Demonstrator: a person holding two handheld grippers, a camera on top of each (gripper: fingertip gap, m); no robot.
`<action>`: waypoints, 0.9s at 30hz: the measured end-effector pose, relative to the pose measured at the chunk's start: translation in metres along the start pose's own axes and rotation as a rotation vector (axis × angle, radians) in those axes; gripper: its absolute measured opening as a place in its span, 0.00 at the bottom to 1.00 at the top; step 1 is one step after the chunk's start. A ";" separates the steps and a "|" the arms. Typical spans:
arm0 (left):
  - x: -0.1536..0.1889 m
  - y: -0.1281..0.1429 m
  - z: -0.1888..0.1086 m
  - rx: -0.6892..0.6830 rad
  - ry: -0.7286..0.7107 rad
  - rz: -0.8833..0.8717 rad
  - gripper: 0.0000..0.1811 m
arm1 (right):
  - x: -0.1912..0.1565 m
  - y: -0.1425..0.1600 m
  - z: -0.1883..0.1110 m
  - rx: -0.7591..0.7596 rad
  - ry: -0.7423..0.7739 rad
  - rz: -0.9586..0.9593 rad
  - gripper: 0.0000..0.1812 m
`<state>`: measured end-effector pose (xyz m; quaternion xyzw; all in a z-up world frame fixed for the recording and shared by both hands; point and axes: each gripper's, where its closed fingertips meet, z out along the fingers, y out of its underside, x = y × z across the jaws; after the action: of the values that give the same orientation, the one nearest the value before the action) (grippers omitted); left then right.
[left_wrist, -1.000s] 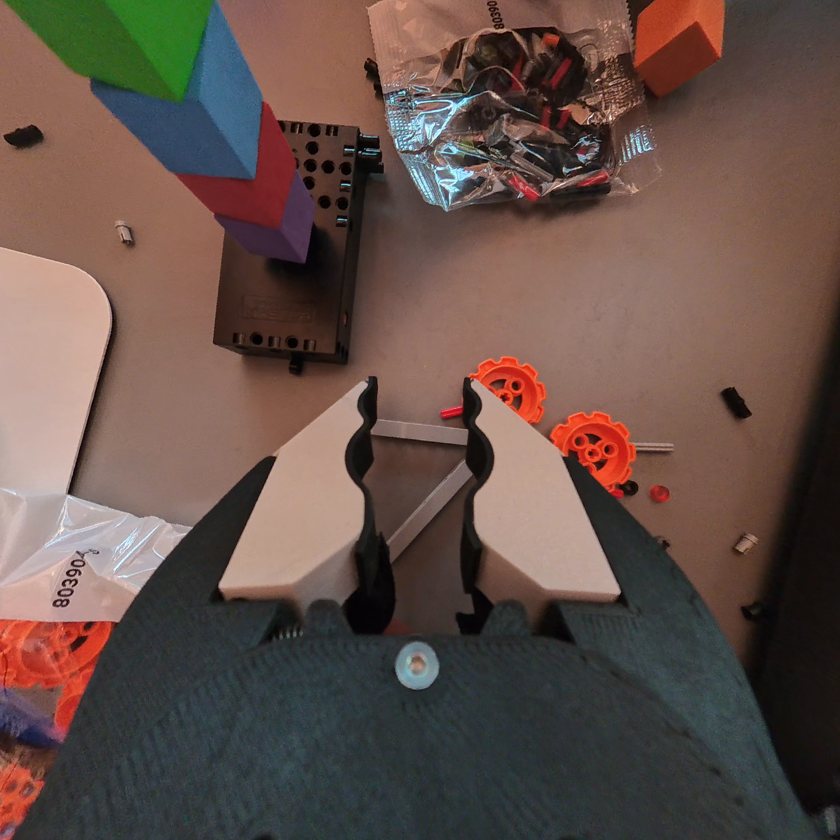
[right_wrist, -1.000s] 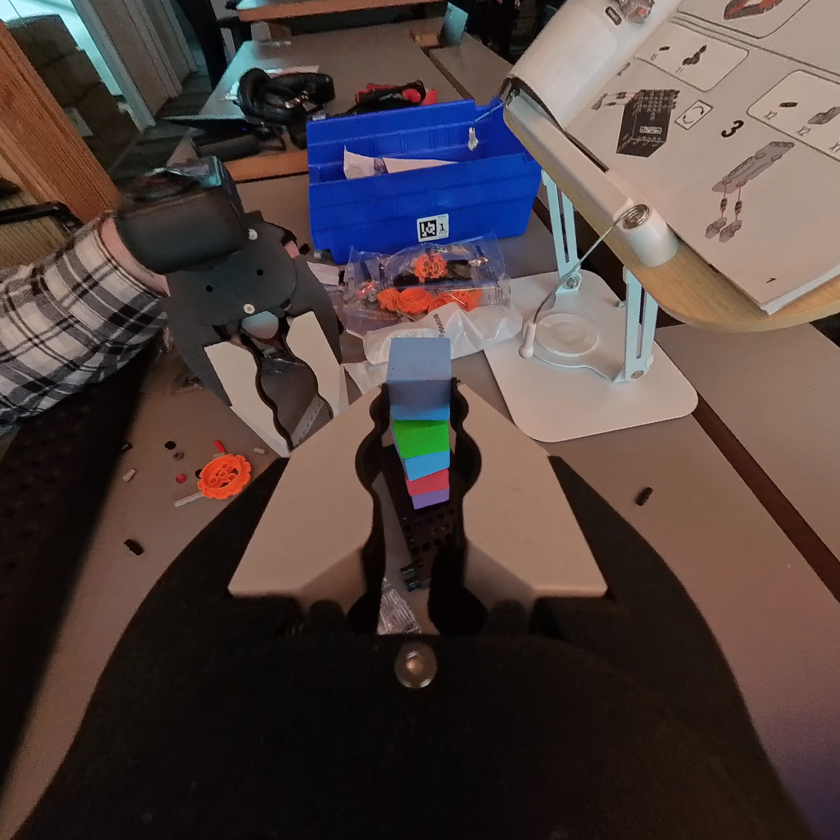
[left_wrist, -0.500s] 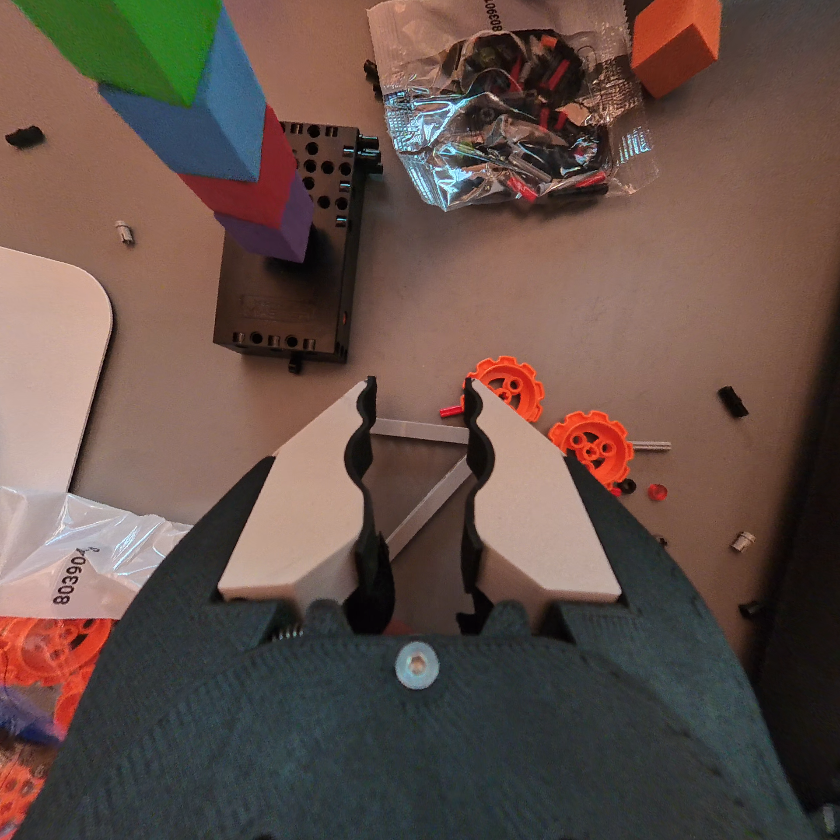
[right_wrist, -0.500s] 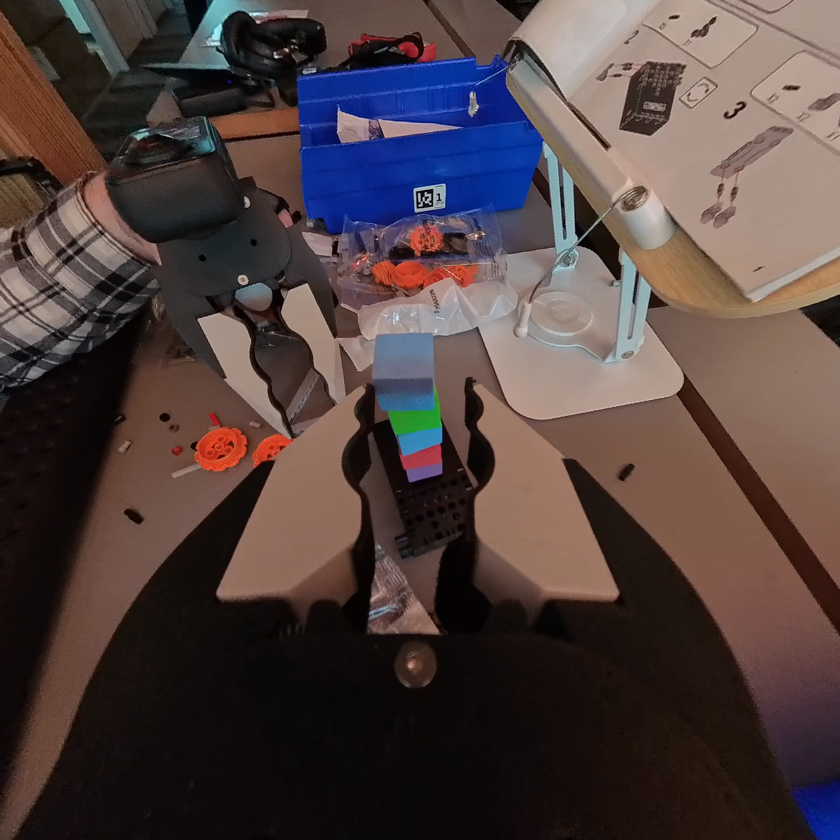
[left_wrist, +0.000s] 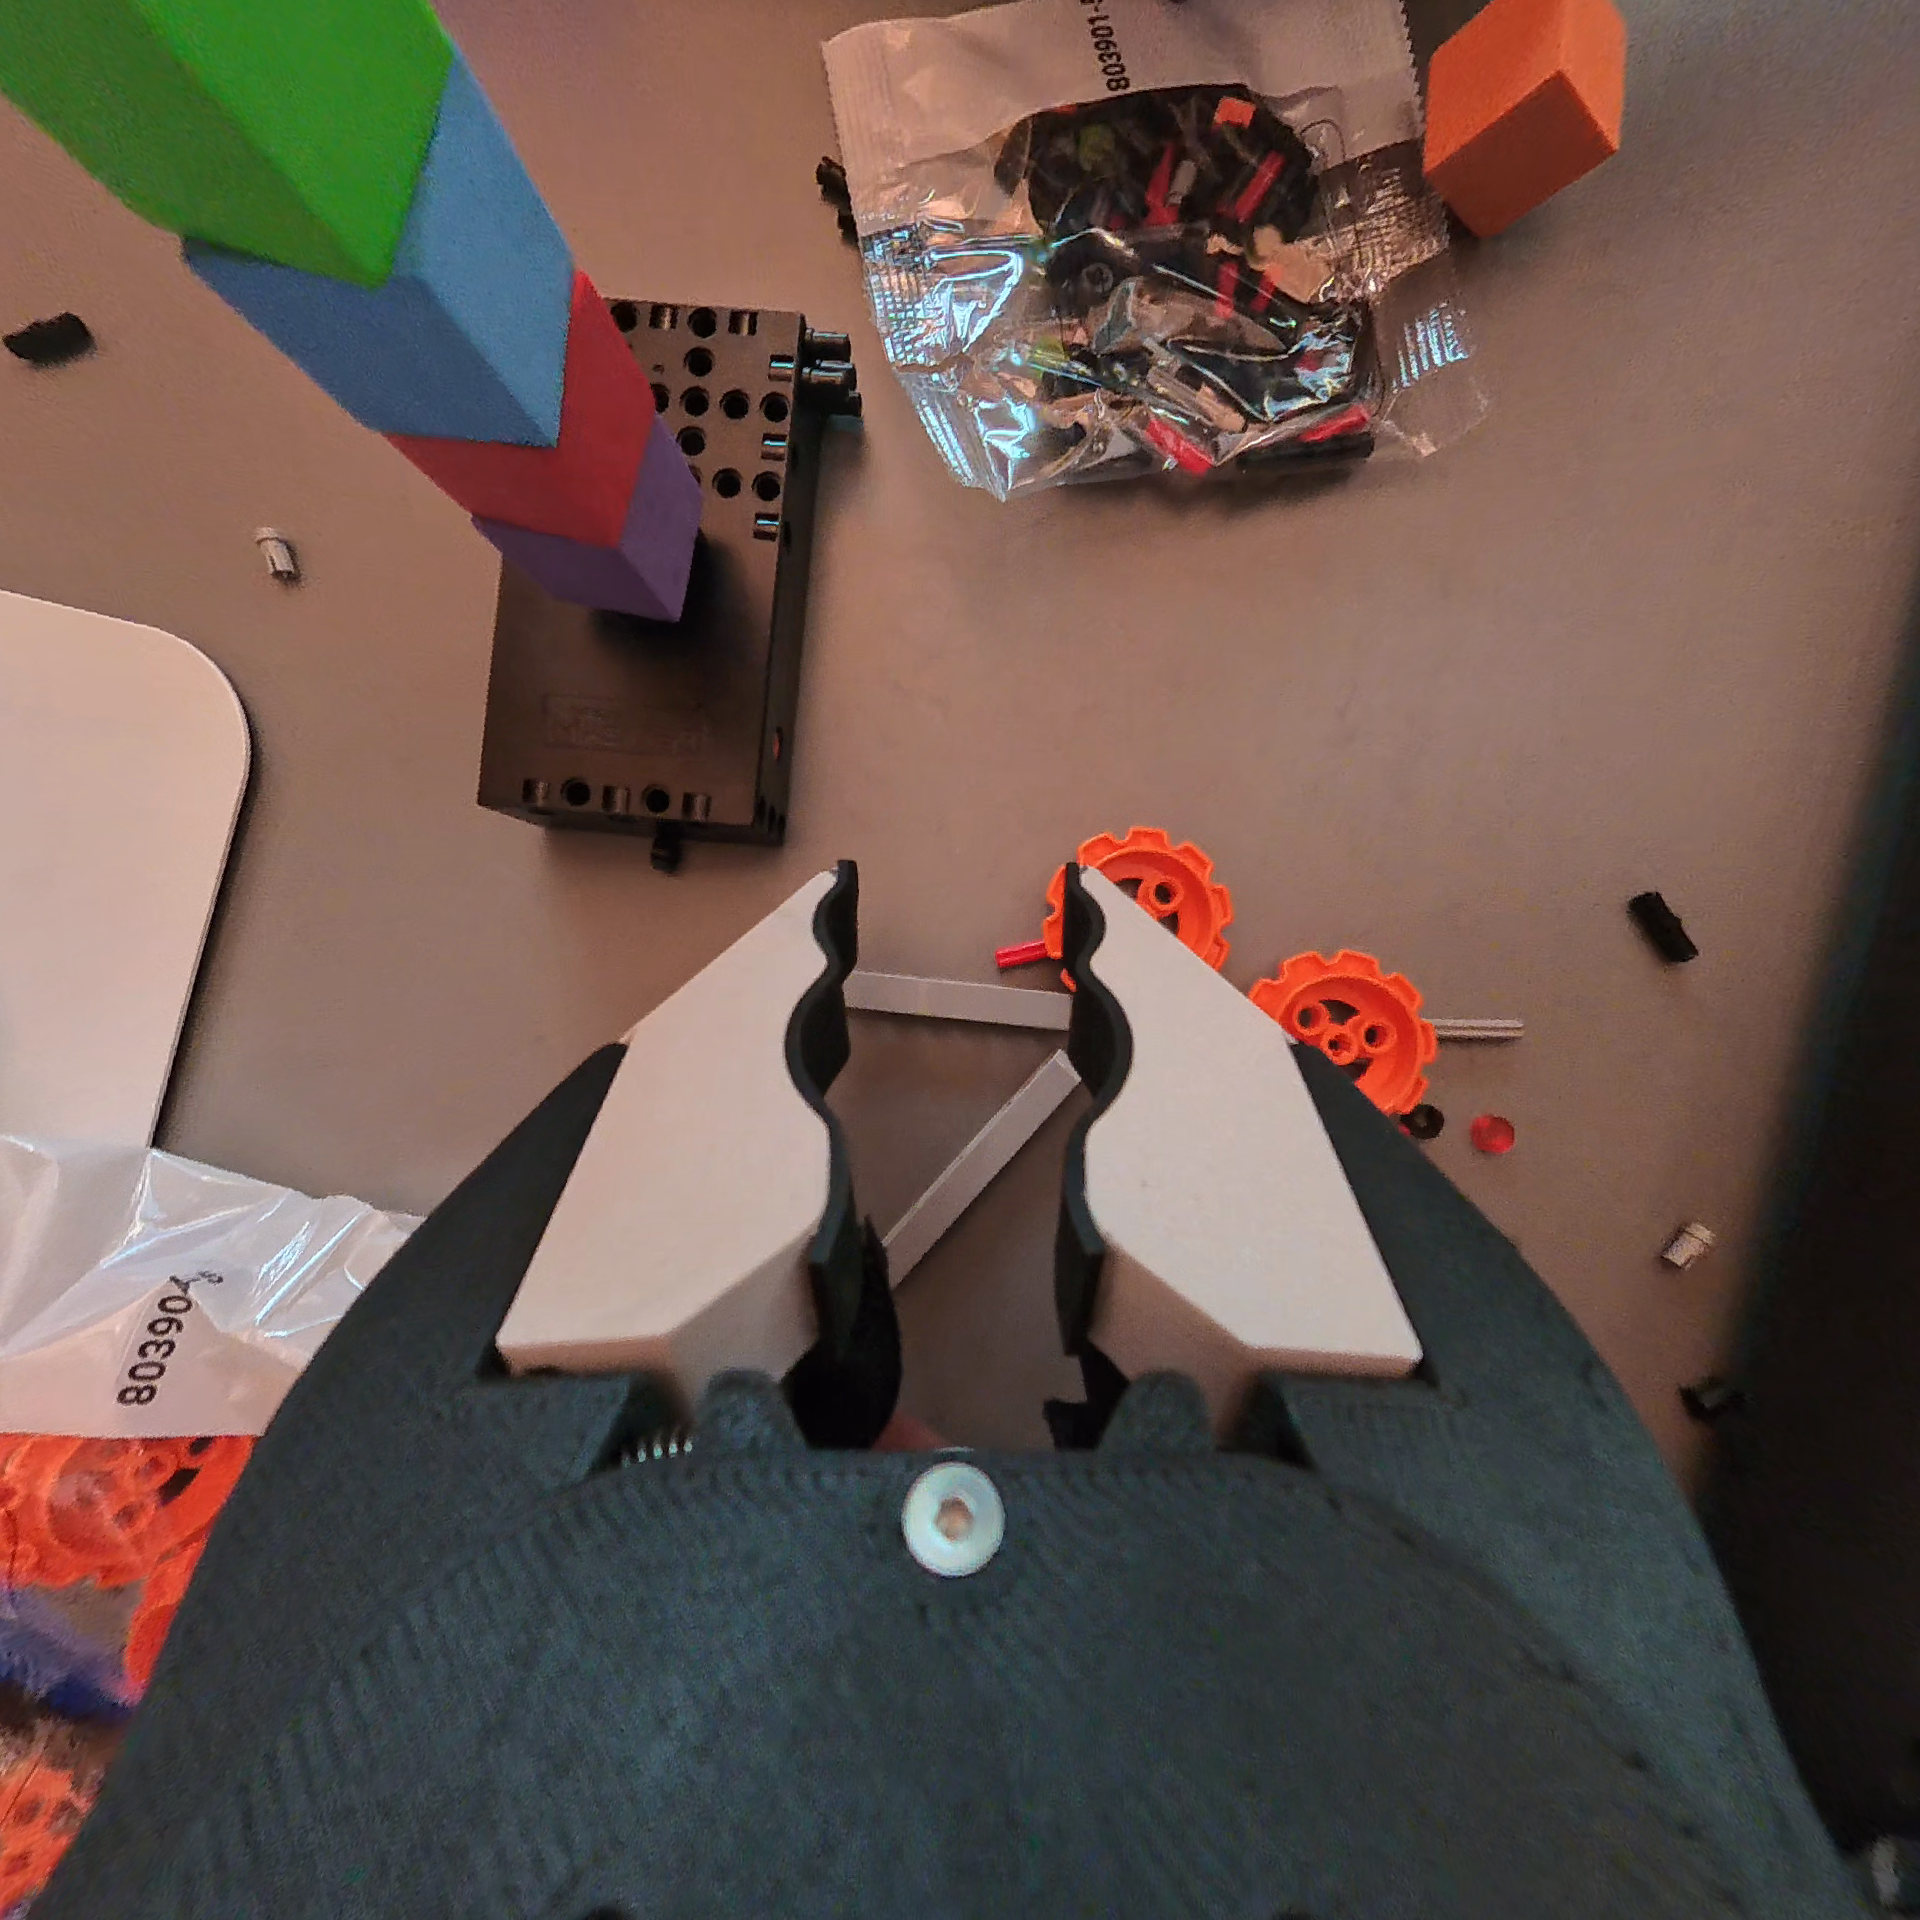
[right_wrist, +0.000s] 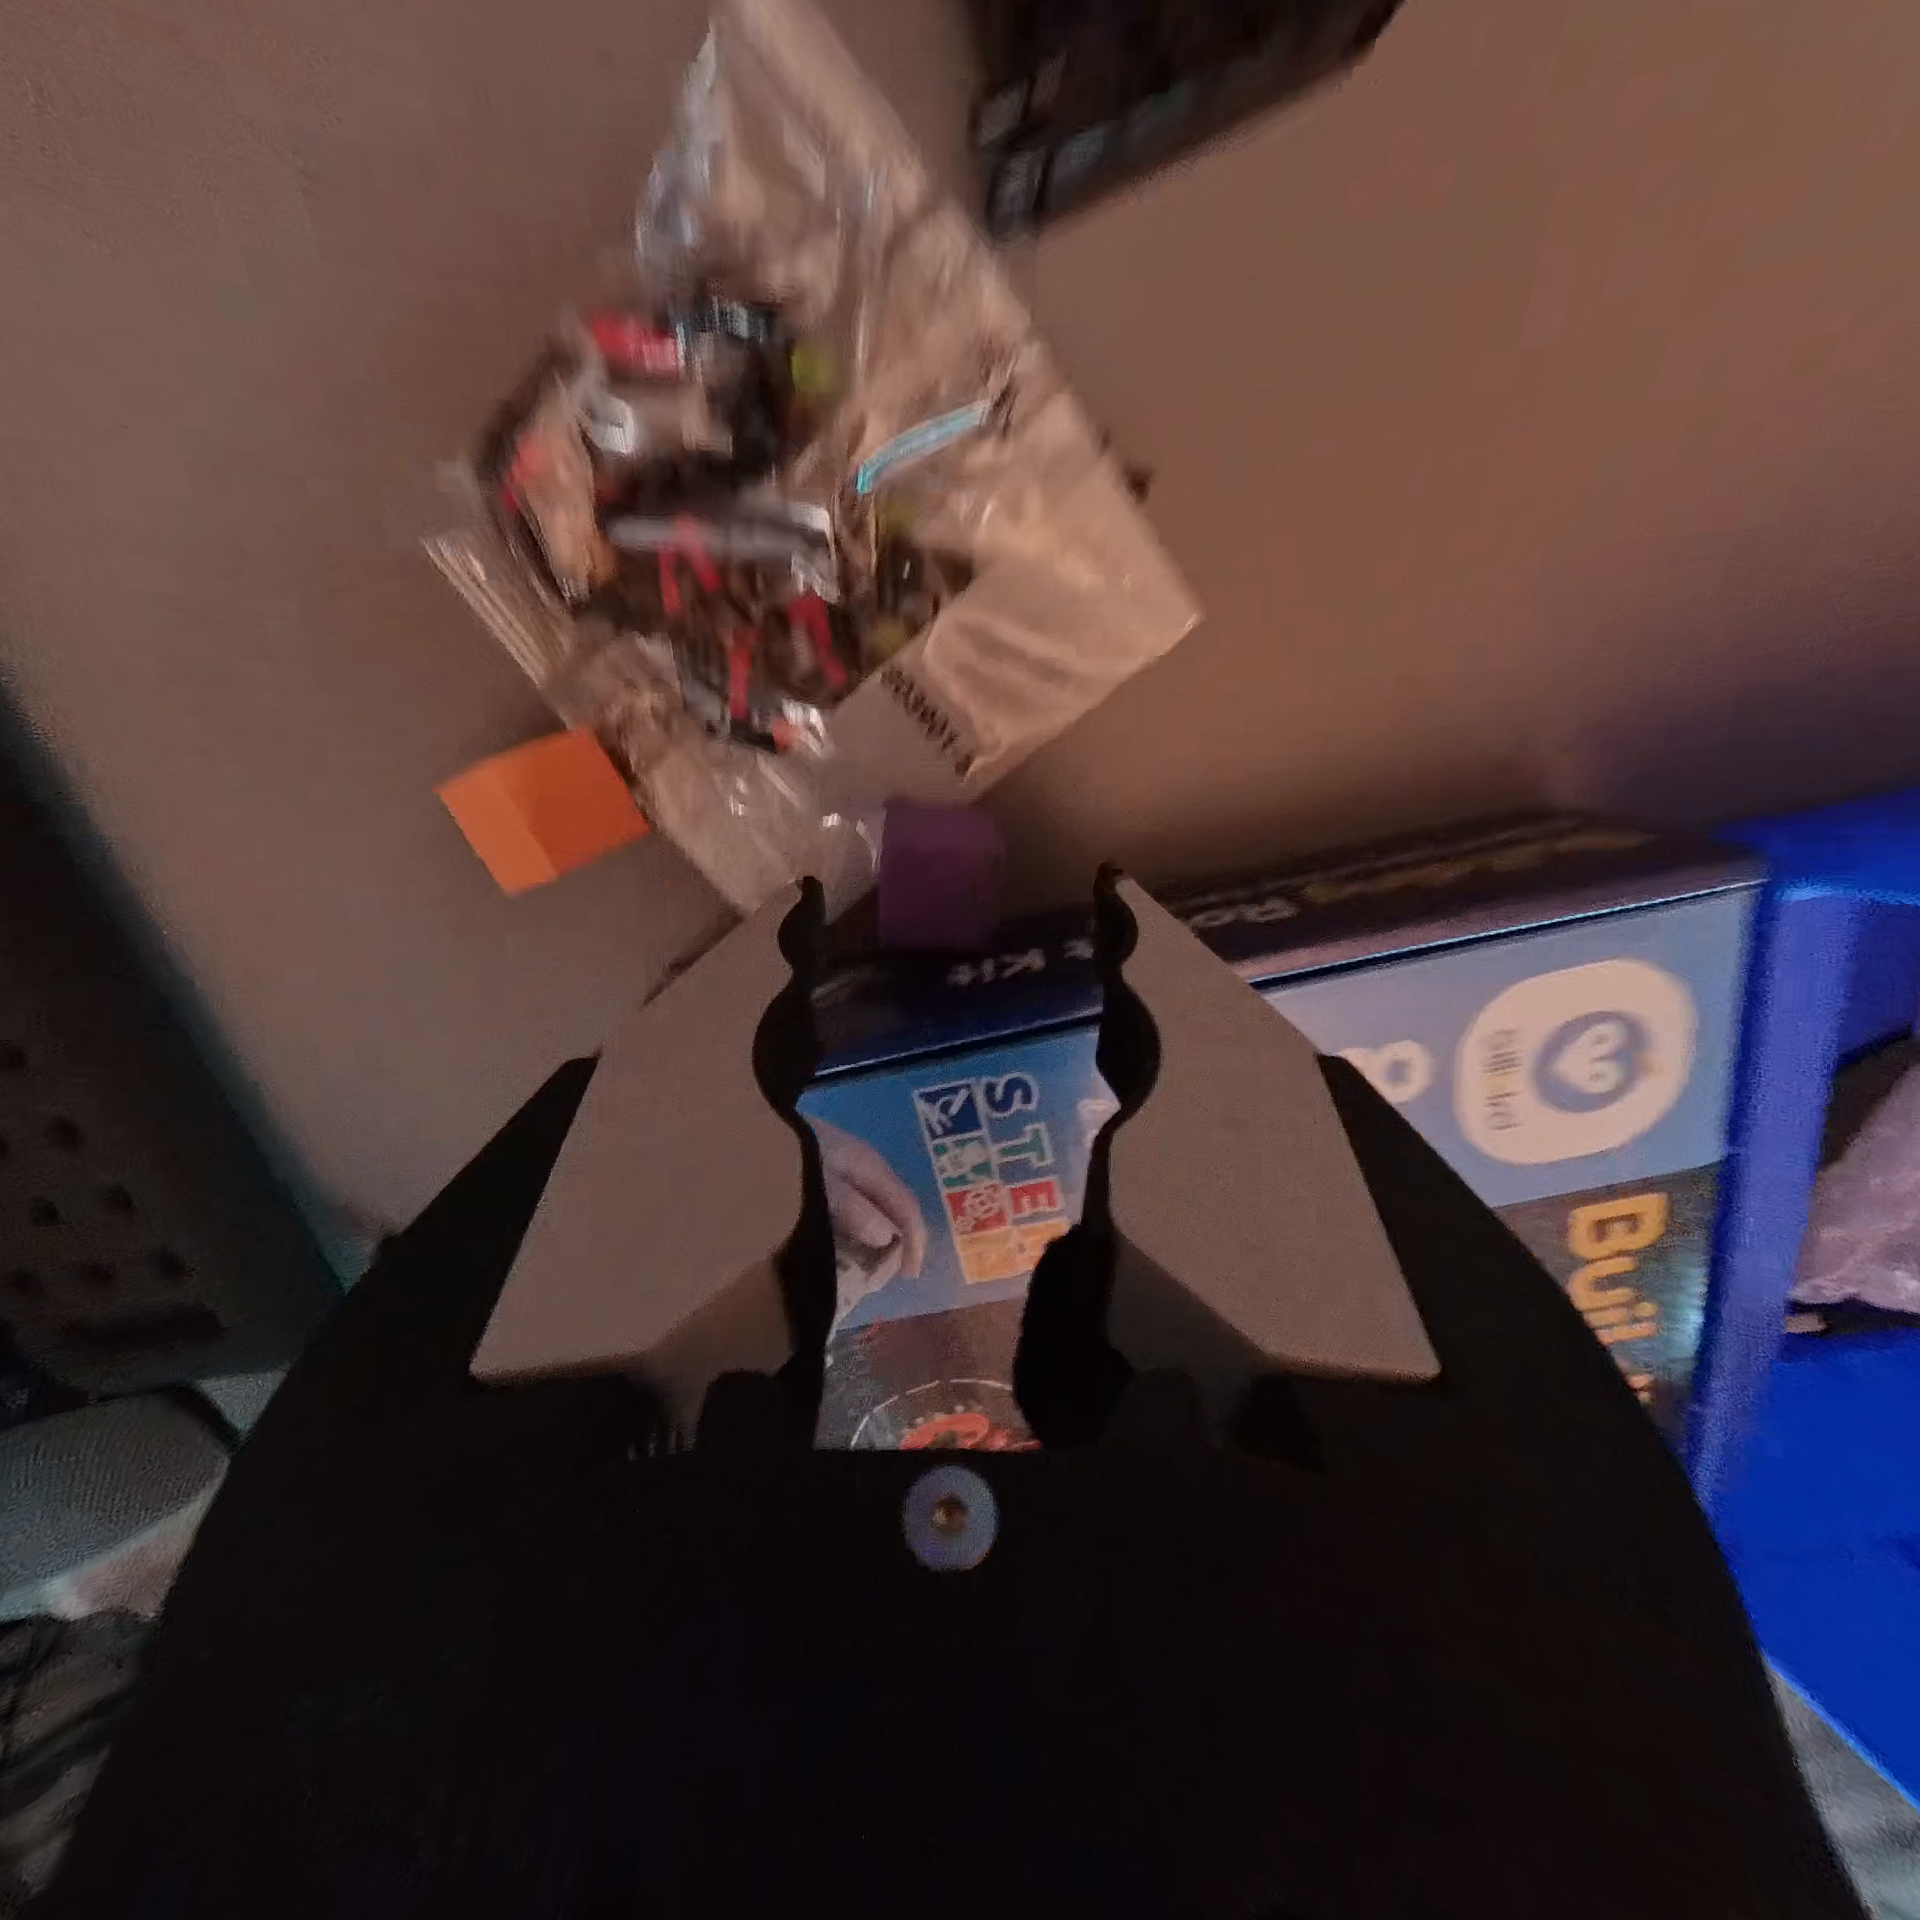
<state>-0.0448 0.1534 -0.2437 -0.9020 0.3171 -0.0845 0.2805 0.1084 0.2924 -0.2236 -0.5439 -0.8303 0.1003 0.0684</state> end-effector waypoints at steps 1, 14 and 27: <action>0.000 0.000 0.000 0.000 0.000 0.000 0.21 | -0.003 0.009 0.008 -0.057 -0.004 -0.004 0.27; -0.001 0.000 0.001 0.004 0.001 -0.004 0.21 | 0.005 -0.077 -0.038 0.355 0.055 -0.040 0.14; -0.002 0.003 0.000 0.002 -0.002 -0.008 0.21 | 0.017 -0.202 -0.096 1.012 -0.010 -0.044 0.14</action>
<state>-0.0484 0.1527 -0.2450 -0.9030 0.3131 -0.0850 0.2816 -0.0567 0.2384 -0.0819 -0.4244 -0.6891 0.4913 0.3218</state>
